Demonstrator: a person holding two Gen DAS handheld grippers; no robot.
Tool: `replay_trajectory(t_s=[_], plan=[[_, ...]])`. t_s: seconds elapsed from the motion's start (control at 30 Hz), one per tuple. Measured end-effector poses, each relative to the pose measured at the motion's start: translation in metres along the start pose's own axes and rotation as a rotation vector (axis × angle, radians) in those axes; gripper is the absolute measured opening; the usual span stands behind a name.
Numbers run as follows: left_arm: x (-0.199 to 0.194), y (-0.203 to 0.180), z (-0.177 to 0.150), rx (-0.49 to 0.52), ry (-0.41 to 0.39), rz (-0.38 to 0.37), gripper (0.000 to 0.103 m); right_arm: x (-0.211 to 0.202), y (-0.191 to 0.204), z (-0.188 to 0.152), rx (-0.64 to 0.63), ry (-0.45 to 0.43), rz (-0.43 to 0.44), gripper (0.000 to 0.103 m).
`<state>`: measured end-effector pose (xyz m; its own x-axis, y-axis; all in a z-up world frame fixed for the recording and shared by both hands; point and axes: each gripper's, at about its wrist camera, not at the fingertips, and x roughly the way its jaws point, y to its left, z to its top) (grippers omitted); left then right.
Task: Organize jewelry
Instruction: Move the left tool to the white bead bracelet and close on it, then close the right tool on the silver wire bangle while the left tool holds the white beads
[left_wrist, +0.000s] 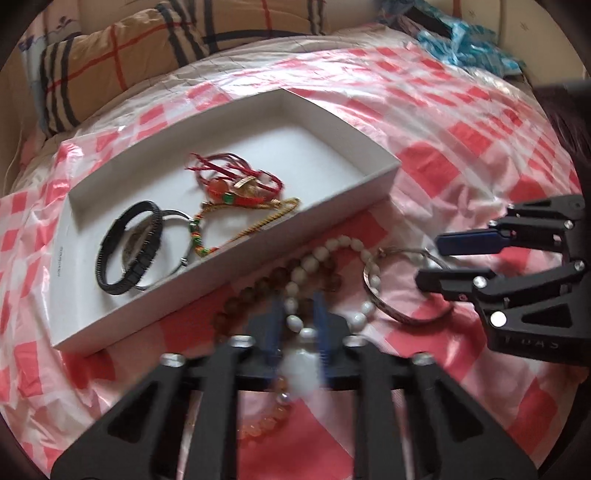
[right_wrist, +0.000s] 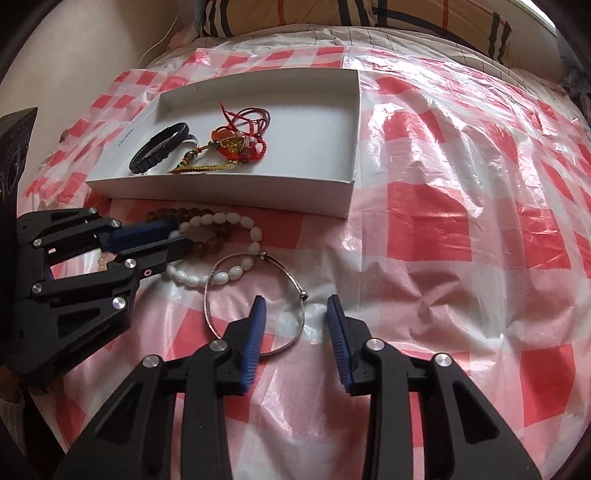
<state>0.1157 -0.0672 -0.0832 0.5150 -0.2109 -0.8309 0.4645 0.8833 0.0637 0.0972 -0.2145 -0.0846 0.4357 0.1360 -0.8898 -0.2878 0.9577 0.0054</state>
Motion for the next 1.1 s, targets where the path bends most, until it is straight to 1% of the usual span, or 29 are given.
replay_trajectory(t_s=[0.03,0.07,0.1,0.13,0.17,0.2,0.23,0.3,0.4,0.47,0.53,0.63,0.67,0.77,0.83,0.93,1.0,1.1], plan=[[-0.002,-0.003,-0.002,0.015,0.004,0.001,0.006,0.000,0.002,-0.001,-0.005,0.002,0.012,0.029],[-0.006,-0.003,-0.003,0.018,0.010,-0.019,0.006,-0.001,0.003,-0.001,-0.010,0.005,0.033,0.026],[-0.011,-0.003,-0.005,0.010,0.015,-0.045,0.006,-0.001,0.005,-0.002,-0.012,0.010,0.066,0.024],[-0.020,-0.001,-0.007,-0.004,0.012,-0.065,0.006,-0.002,0.007,-0.003,-0.012,0.015,0.096,0.020],[-0.030,0.001,-0.009,-0.016,0.003,-0.076,0.006,-0.002,0.010,-0.004,-0.018,0.019,0.126,0.018],[-0.039,0.003,-0.013,-0.025,-0.006,-0.085,0.006,-0.003,0.013,-0.004,-0.027,0.019,0.137,0.017],[-0.049,0.006,-0.018,-0.037,-0.013,-0.092,0.006,-0.005,0.016,-0.005,-0.036,0.018,0.141,0.017],[-0.058,0.013,-0.031,-0.070,-0.013,-0.079,0.006,-0.005,0.020,-0.005,-0.048,0.017,0.143,0.017],[-0.050,0.027,-0.050,-0.135,0.038,-0.066,0.007,0.000,0.022,-0.005,-0.059,0.023,0.109,0.018],[-0.040,0.032,-0.055,-0.154,0.073,-0.063,0.007,0.002,0.025,-0.005,-0.075,0.026,0.091,0.018],[-0.040,0.032,-0.054,-0.160,0.064,-0.044,0.008,0.002,0.027,-0.007,-0.087,0.026,0.077,0.018],[-0.038,0.030,-0.056,-0.152,0.061,-0.033,0.011,0.003,0.027,-0.007,-0.084,0.028,0.090,0.018],[-0.038,0.029,-0.056,-0.151,0.060,-0.030,0.011,0.002,0.028,-0.007,-0.083,0.030,0.102,0.014],[-0.036,0.028,-0.055,-0.150,0.056,-0.022,0.011,0.001,0.028,-0.006,-0.070,0.032,0.146,0.008],[-0.039,0.028,-0.054,-0.140,0.049,-0.041,0.007,-0.001,0.026,-0.005,-0.047,0.027,0.183,0.007],[-0.049,0.030,-0.052,-0.131,0.008,-0.068,0.007,-0.007,0.023,-0.005,-0.018,0.012,0.211,0.006],[-0.053,0.032,-0.051,-0.146,-0.010,-0.077,0.007,-0.009,0.021,-0.006,-0.005,0.005,0.226,0.006],[-0.058,0.037,-0.050,-0.170,-0.040,-0.081,0.007,-0.011,0.021,-0.006,-0.006,0.002,0.224,0.006]])
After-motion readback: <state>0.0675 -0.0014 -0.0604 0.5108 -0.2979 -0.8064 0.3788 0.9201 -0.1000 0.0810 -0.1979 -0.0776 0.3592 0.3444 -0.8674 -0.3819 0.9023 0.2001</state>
